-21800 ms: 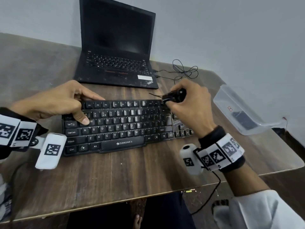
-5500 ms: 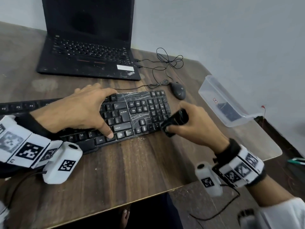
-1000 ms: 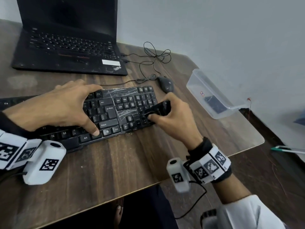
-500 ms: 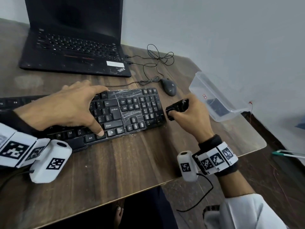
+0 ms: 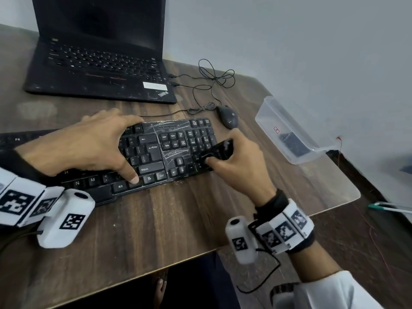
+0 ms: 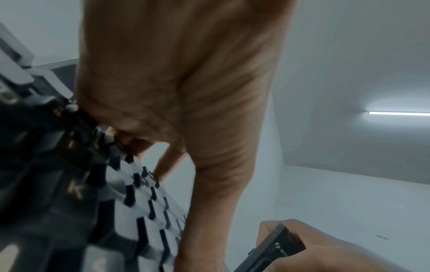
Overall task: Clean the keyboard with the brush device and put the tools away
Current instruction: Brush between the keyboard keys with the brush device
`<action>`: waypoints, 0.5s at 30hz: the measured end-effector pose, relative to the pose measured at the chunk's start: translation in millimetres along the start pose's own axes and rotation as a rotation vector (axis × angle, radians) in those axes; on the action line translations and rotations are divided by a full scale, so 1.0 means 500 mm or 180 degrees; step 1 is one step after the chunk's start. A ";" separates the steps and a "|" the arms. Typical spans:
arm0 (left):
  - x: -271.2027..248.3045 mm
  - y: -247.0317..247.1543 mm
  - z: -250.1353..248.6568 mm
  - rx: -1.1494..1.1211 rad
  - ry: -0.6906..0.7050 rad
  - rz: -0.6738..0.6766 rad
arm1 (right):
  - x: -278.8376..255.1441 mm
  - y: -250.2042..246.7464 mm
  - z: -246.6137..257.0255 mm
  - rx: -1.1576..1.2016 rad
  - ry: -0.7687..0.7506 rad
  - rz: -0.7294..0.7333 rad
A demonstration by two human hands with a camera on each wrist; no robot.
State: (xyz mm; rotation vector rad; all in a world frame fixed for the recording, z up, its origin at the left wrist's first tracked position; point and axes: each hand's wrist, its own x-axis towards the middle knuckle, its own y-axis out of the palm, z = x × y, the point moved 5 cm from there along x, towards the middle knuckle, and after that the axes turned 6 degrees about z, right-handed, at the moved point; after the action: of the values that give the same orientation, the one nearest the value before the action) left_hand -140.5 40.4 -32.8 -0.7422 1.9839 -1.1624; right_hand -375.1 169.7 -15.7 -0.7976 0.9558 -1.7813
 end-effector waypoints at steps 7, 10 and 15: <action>-0.001 -0.001 0.001 0.0042 -0.0012 0.0012 | 0.033 -0.019 -0.031 0.0040 0.0194 -0.0036; -0.003 -0.001 -0.001 0.0053 0.0003 0.0004 | 0.058 -0.048 -0.065 0.0009 0.0425 -0.0283; -0.004 -0.001 0.000 -0.0031 -0.0003 0.0030 | 0.047 0.012 0.021 0.0155 -0.0129 0.0120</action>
State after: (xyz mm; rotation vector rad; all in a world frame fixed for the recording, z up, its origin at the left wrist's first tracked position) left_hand -139.6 41.7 -31.7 -0.7376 1.9916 -1.1474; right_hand -372.2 143.8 -13.1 -0.7772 0.8922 -1.7432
